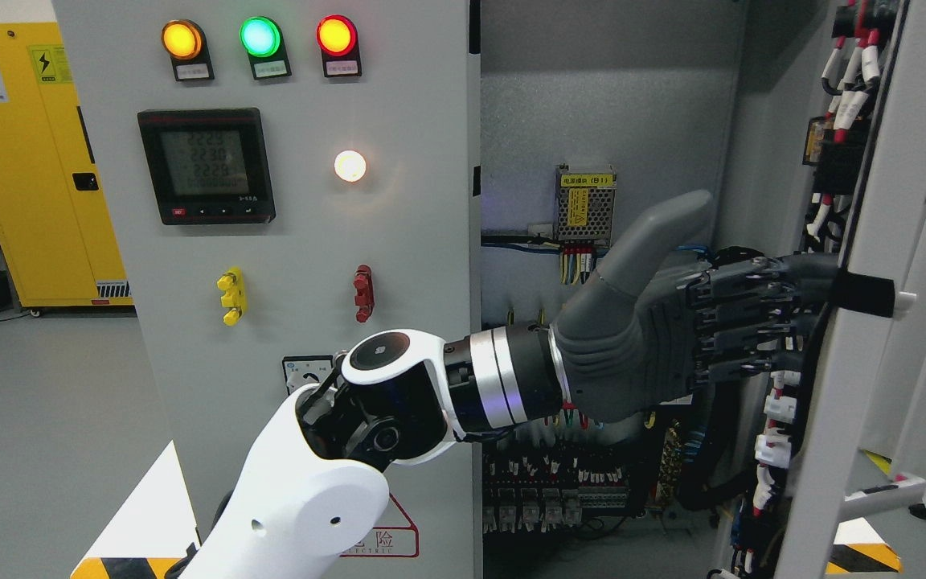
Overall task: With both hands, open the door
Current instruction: 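Push the push-button door outward with the left hand's fingers, then withdraw the left hand from the opened push-button door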
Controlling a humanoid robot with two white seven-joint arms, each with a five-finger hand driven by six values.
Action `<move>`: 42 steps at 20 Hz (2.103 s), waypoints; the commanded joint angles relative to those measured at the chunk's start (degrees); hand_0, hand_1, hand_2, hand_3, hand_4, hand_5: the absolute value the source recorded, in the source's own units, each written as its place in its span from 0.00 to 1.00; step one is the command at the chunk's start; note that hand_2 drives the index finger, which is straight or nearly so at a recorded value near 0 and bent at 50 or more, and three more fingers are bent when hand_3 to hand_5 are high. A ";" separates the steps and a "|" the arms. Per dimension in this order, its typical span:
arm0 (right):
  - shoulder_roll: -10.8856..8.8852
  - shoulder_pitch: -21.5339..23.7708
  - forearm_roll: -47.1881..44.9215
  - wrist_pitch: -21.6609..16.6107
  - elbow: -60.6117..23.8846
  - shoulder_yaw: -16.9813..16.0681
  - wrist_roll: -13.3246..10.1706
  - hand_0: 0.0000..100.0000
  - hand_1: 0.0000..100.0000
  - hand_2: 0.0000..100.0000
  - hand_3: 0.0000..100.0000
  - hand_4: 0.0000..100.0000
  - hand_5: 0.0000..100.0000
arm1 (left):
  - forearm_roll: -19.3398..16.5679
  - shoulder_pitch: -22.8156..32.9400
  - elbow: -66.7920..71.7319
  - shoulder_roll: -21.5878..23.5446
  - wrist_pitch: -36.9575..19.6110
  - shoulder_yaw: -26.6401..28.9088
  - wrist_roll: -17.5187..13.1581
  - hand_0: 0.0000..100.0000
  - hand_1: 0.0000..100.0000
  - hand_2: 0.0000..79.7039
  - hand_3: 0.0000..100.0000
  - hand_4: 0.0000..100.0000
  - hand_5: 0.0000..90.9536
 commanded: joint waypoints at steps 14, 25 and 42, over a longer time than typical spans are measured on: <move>-0.27 -0.09 0.00 0.01 -0.02 -0.09 -0.05 0.20 0.12 0.00 0.00 0.00 0.00 | -4.30 0.52 -2.24 -11.79 -0.68 -7.87 4.33 0.00 0.00 0.00 0.00 0.00 0.00; -0.18 -0.09 0.00 0.01 -0.02 0.00 -0.05 0.20 0.12 0.00 0.00 0.00 0.00 | -5.45 0.70 -1.36 -12.24 -4.72 -11.30 12.24 0.00 0.00 0.00 0.00 0.00 0.00; -0.27 -0.09 0.00 0.01 -0.02 -0.09 -0.05 0.20 0.12 0.00 0.00 0.00 0.00 | -1.67 -3.95 4.88 -12.15 -11.74 -17.27 12.16 0.00 0.00 0.00 0.00 0.00 0.00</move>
